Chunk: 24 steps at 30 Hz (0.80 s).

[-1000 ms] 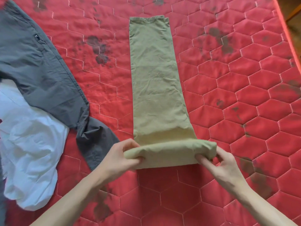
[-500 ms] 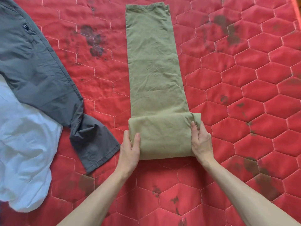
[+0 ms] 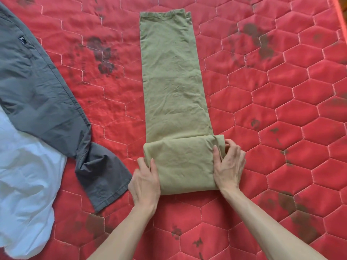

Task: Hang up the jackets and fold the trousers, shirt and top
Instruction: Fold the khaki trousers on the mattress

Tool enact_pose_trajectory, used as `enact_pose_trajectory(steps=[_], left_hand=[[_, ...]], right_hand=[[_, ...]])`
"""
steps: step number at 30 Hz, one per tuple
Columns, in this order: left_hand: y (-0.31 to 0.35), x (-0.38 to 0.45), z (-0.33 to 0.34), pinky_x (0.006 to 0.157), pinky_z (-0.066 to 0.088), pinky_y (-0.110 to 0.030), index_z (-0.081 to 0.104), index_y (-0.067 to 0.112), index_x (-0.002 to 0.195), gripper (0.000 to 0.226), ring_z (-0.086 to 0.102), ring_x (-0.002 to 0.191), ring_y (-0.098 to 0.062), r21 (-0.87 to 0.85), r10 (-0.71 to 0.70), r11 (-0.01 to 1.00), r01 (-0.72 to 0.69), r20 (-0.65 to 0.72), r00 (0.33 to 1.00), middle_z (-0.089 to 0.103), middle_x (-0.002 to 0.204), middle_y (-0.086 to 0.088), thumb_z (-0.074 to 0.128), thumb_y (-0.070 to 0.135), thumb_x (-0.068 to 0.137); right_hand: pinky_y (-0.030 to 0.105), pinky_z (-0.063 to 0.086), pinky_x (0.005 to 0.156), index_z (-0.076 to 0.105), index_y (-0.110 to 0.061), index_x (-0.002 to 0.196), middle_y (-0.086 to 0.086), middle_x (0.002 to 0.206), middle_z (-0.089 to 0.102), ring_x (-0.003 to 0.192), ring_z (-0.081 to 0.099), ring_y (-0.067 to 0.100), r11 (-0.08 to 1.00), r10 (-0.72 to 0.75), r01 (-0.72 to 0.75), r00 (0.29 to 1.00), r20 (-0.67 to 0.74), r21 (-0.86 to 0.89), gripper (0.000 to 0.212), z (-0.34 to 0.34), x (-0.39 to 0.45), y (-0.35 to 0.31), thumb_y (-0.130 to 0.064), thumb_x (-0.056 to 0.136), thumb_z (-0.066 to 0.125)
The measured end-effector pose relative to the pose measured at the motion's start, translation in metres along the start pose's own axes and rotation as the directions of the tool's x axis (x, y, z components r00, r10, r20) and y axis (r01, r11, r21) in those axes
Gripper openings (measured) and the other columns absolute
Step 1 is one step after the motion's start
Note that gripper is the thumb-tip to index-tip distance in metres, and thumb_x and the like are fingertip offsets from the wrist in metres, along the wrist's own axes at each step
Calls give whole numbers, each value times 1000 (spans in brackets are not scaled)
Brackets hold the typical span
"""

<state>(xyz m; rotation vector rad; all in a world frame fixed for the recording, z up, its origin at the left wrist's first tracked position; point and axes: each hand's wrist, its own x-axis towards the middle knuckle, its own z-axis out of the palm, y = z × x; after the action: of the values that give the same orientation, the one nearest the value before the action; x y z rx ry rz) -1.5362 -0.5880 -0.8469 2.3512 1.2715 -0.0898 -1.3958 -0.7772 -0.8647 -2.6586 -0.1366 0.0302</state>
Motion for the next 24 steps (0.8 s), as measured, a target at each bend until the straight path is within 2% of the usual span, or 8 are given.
enact_pose_trajectory(steps=[2, 4, 7, 9, 12, 16, 20, 24], left_hand=[[1, -5, -1, 99, 45, -53, 43, 8, 146, 44, 55, 122, -40, 28, 126, 992, -124, -110, 986, 57, 129, -22, 53, 23, 105], [-7, -3, 0, 125, 26, -50, 30, 5, 160, 59, 34, 150, -35, 129, 414, 906, -404, -68, 907, 35, 160, -19, 48, 16, 105], [-25, 8, 3, 129, 16, -52, 21, 9, 166, 69, 13, 161, -33, 215, 695, 674, -707, 140, 705, 11, 174, -17, 41, 37, 106], [-33, 16, 2, 129, 12, -51, 17, 10, 166, 80, 10, 161, -35, 225, 721, 615, -756, 228, 655, 6, 174, -18, 40, 54, 104], [-37, 24, 1, 130, 7, -52, 12, 8, 167, 99, 6, 161, -39, 228, 727, 577, -784, 293, 621, 2, 173, -22, 39, 74, 98], [-34, 24, -3, 128, 11, -56, 13, 3, 165, 120, 6, 160, -43, 195, 733, 568, -800, 321, 599, 2, 172, -27, 49, 85, 86], [-28, 20, -14, 125, 21, -62, 15, 4, 165, 125, 4, 159, -48, 221, 718, 523, -823, 406, 566, 0, 170, -32, 62, 75, 73], [-16, 8, -15, 123, 23, -66, 10, 2, 165, 132, 1, 155, -58, 312, 630, 511, -801, 498, 596, -4, 166, -40, 71, 59, 64]], right_hand=[[44, 34, 116, 44, -8, 150, 15, 146, 51, 138, 44, 33, 988, -154, 154, 988, -30, -12, 59, -5, 3, 3, -43, 103, 47], [44, 23, 127, 36, -5, 158, 16, 162, 38, 154, 31, 31, 890, -450, 451, 892, 38, -59, 65, -7, 3, 8, -42, 105, 45], [47, 16, 130, 32, -6, 161, 14, 171, 25, 160, 19, 29, 747, -640, 663, 736, 221, -47, 72, -6, 4, 17, -53, 108, 38], [47, 15, 130, 28, -5, 162, 17, 172, 19, 160, 16, 31, 756, -629, 654, 728, 272, -1, 77, -3, 7, 21, -56, 106, 39], [41, 9, 131, 13, -4, 165, 15, 174, 6, 162, 7, 28, 867, -490, 492, 811, 320, 82, 88, -1, 13, 21, -55, 102, 46], [42, 3, 131, 4, -4, 165, 12, 175, 0, 162, 1, 25, 882, -436, 471, 831, 346, -21, 93, -1, 14, 23, -60, 100, 40], [50, 10, 130, 12, -3, 165, 17, 174, 5, 161, 9, 31, 739, -610, 670, 708, 356, -65, 96, -10, 4, 37, -69, 100, 38], [51, 16, 129, 15, -6, 165, 24, 172, 7, 160, 11, 38, 667, -667, 745, 595, 449, 3, 116, -22, -10, 54, -79, 85, 58]])
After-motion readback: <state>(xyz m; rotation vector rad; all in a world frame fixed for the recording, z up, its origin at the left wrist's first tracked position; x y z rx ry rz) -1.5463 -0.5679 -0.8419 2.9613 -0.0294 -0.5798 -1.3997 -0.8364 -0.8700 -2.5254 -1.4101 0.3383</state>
